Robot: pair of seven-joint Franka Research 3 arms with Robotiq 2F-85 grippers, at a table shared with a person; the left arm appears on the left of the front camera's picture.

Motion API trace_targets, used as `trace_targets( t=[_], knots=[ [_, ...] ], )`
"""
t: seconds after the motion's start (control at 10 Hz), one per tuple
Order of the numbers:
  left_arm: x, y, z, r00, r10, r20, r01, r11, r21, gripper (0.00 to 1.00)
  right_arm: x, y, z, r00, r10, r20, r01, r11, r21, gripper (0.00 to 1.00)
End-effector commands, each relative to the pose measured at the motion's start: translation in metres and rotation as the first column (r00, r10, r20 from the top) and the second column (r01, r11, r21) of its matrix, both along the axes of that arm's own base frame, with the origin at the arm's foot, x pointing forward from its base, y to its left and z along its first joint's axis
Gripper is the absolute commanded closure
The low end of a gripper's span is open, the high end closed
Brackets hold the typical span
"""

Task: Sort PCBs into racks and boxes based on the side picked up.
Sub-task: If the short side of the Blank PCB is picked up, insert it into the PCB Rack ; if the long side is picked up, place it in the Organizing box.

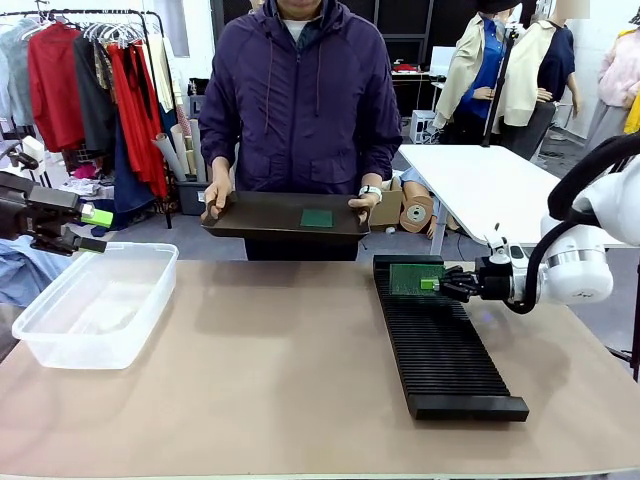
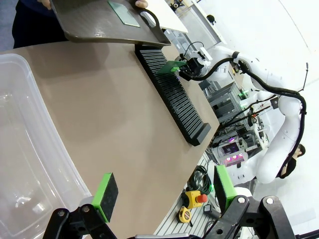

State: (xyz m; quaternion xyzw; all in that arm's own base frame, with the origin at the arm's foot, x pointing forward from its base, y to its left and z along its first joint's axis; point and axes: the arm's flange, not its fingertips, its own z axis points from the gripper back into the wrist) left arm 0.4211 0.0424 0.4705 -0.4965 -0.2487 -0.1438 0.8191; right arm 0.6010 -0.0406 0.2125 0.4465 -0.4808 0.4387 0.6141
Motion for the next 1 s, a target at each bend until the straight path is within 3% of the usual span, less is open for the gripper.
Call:
trace_targets(
  t=[0.0,0.9],
  knots=[
    [-0.001,0.0,0.003,1.0,0.005,-0.006,-0.005,1.0,-0.014,0.0,0.005,-0.005,-0.005,0.999,0.034,0.043,-0.033,0.999,-0.025,1.0],
    [-0.001,0.0,0.003,1.0,0.005,-0.006,-0.005,1.0,-0.014,0.0,0.022,-0.015,-0.009,0.993,0.107,0.05,-0.108,0.994,0.029,1.0]
  ],
)
